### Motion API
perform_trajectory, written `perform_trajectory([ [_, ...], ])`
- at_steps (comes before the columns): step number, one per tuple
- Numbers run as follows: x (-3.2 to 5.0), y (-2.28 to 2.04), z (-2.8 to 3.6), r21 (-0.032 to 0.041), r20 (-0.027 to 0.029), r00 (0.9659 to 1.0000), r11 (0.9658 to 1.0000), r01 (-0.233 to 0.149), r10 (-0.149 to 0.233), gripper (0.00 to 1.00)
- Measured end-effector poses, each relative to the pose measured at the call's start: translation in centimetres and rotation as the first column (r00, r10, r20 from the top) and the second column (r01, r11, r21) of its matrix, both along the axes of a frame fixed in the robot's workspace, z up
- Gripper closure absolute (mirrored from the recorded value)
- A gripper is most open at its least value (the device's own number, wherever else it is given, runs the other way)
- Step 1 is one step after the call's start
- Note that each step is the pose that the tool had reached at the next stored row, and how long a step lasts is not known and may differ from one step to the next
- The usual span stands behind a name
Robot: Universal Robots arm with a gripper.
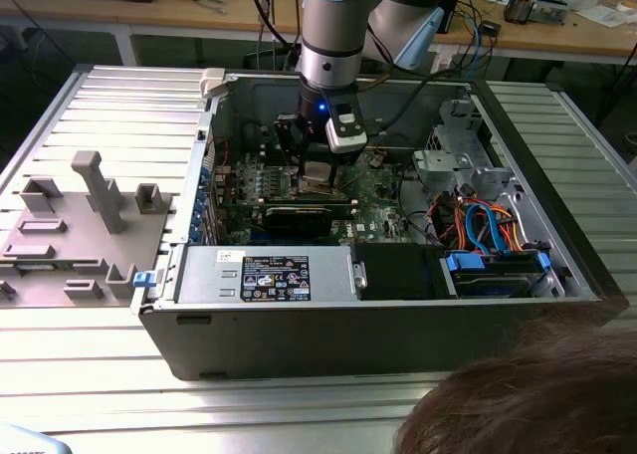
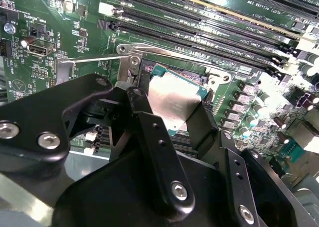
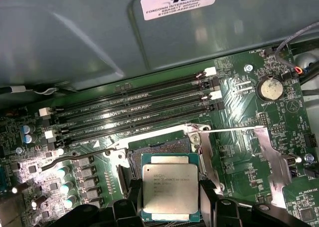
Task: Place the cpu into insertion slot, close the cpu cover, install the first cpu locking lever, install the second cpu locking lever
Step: 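Place the cpu into insertion slot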
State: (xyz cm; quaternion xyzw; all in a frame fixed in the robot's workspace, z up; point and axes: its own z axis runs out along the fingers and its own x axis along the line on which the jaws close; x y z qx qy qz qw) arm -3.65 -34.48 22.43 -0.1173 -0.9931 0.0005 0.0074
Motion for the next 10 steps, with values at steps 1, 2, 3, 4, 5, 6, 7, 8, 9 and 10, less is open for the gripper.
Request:
perform_trajectory([
  [1, 0.0, 0.0, 0.0, 0.0, 0.0, 1.0, 1.0, 0.001, -0.001, 0.46],
  [2, 0.0, 0.0, -0.01, 0.0, 0.0, 1.0, 1.0, 0.001, -0.001, 0.46],
  [3, 0.0, 0.0, -0.01, -0.0001, 0.0, 1.0, 1.0, 0.002, -0.002, 0.46],
  [4, 0.0, 0.0, -0.01, -0.0001, 0.0, 1.0, 1.0, 0.003, -0.003, 0.46],
  [5, 0.0, 0.0, -0.01, -0.0002, 0.0, 1.0, 1.0, 0.004, -0.004, 0.46],
  [6, 0.0, 0.0, -0.03, -0.0004, 0.0, 0.9999, 0.9999, 0.013, -0.013, 0.46],
  [7, 0.0, 0.0, -0.04, -0.0006, 0.0, 0.9998, 0.9998, 0.02, -0.02, 0.46],
  [8, 0.0, 0.0, -0.07, -0.0006, 0.0, 0.9995, 0.9995, 0.032, -0.032, 0.46],
  [9, 0.0, 0.0, -0.08, -0.0006, 0.0, 0.9993, 0.9993, 0.037, -0.037, 0.46],
  [10, 0.0, 0.0, -0.08, -0.0007, 0.0, 0.9992, 0.9992, 0.039, -0.039, 0.46],
])
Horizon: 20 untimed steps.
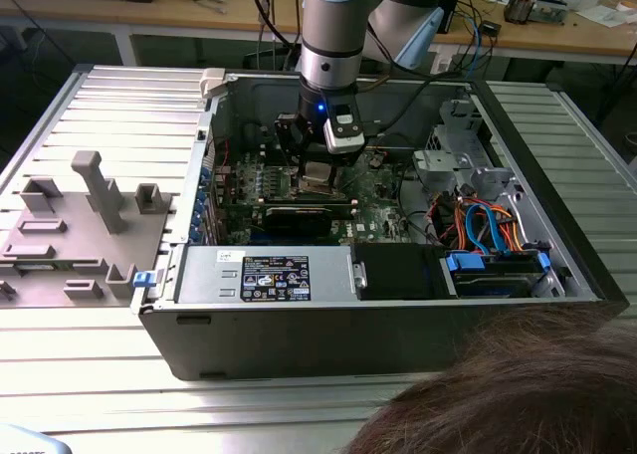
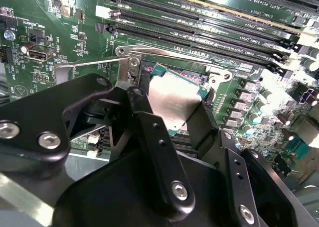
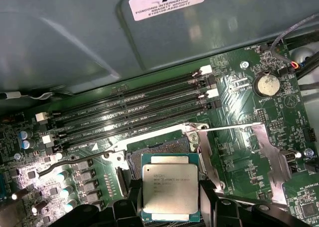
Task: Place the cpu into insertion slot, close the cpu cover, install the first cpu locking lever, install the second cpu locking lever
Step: 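Place the cpu into insertion slot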
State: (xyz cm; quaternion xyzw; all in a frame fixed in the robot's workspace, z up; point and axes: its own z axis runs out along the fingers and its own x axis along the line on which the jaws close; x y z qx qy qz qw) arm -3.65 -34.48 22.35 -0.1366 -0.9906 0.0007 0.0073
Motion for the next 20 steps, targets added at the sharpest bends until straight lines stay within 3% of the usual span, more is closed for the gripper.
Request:
perform_trajectory([
  [20, 0.0, 0.0, -0.06, 0.0, 0.0, 0.9998, 0.9998, 0.018, -0.018, 0.46],
])
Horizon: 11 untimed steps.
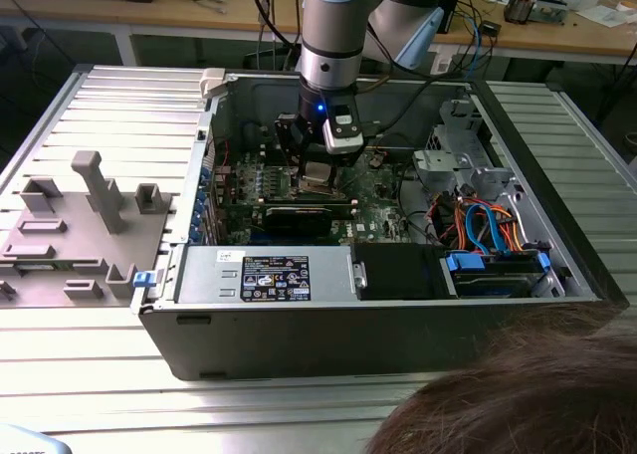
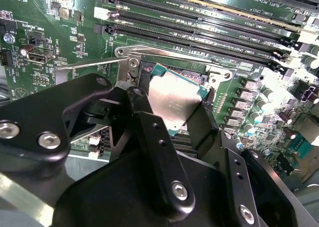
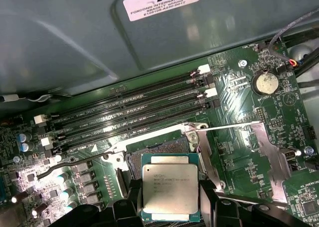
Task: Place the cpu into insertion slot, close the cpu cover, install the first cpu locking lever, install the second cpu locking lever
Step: 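Place the cpu into insertion slot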
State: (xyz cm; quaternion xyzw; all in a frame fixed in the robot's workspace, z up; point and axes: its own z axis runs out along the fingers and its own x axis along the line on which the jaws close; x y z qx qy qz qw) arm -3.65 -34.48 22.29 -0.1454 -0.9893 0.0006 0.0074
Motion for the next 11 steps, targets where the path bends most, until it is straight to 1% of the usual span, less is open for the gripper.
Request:
perform_trajectory([
  [11, 0.0, 0.0, -0.03, -0.0003, 0.0, 1.0, 1.0, 0.008, -0.008, 0.46],
])
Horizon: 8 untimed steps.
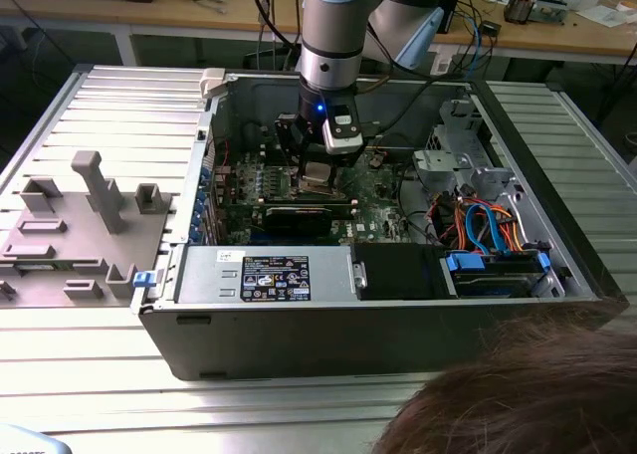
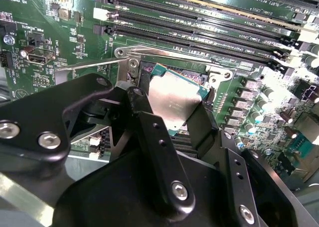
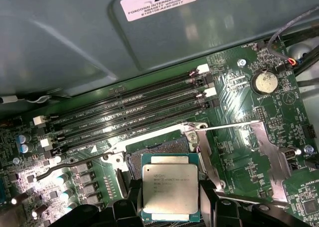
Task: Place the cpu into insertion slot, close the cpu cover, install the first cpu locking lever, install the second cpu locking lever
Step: 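Place the cpu into insertion slot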
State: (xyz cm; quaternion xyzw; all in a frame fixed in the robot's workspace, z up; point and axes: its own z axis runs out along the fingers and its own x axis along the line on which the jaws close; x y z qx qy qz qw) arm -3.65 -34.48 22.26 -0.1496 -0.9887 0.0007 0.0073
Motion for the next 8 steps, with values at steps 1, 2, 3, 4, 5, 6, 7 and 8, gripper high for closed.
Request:
perform_trajectory([
  [1, 0.0, 0.0, 0.0, 0.0, 0.0, 1.0, 1.0, 0.001, -0.001, 0.46],
  [2, 0.0, 0.0, -0.01, -0.0001, 0.0, 1.0, 1.0, 0.002, -0.002, 0.46],
  [3, 0.0, 0.0, -0.01, -0.0001, 0.0, 1.0, 1.0, 0.003, -0.003, 0.46],
  [4, 0.0, 0.0, -0.01, -0.0002, 0.0, 1.0, 1.0, 0.003, -0.003, 0.46],
  [5, 0.0, 0.0, -0.02, -0.0002, 0.0, 1.0, 1.0, 0.005, -0.005, 0.46],
  [6, 0.0, 0.0, -0.02, -0.0001, 0.0, 1.0, 1.0, 0.005, -0.005, 0.46],
  [7, 0.0, 0.0, -0.02, -0.0002, 0.0, 1.0, 1.0, 0.006, -0.006, 0.46],
  [8, 0.0, 0.0, -0.02, -0.0002, 0.0, 1.0, 1.0, 0.007, -0.007, 0.46],
])
